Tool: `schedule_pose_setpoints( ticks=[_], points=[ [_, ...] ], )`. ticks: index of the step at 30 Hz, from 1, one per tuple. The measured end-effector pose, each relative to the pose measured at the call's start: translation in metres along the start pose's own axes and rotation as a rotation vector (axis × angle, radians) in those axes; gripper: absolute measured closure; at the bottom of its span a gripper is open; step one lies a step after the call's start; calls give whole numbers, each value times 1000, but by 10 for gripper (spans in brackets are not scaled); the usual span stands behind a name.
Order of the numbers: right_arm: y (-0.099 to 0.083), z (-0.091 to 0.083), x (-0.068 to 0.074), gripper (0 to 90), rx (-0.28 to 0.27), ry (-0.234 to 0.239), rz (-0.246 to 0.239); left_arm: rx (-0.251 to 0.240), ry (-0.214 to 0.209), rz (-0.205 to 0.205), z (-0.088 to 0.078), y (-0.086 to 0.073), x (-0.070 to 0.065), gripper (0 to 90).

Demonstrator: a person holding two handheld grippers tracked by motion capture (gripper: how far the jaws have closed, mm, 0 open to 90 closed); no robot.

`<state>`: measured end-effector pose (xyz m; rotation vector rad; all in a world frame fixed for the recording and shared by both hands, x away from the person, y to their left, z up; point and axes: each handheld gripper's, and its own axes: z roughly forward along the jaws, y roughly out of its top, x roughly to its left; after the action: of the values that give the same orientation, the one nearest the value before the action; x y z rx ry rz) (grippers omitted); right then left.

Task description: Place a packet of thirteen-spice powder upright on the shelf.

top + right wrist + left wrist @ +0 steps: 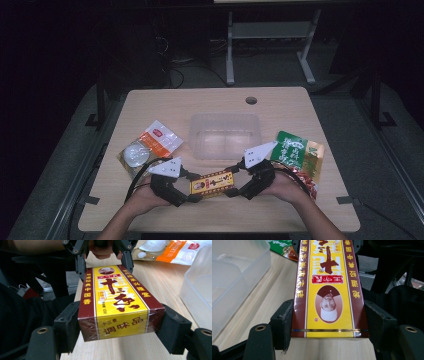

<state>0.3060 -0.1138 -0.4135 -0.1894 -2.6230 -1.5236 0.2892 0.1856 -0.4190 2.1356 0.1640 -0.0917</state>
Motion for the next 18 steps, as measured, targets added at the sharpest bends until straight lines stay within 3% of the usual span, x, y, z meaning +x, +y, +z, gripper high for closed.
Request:
schedule_pose_setpoints(
  ticks=[9, 11, 14, 18],
  points=[
    [0, 0, 6, 302, 22, 0, 2, 27, -42, -8, 5, -4, 2, 317],
    [-1, -1, 11, 309, 4, -16, -16, 27, -35, -12, 7, -3, 1, 310],
    [-3, -2, 12, 316, 4, -19, 3, 27, -16, -19, 7, -2, 1, 291],
    [0, -2, 10, 319, 16, -28, -6, 20, 7, -24, 5, -2, 1, 246]
  ],
)
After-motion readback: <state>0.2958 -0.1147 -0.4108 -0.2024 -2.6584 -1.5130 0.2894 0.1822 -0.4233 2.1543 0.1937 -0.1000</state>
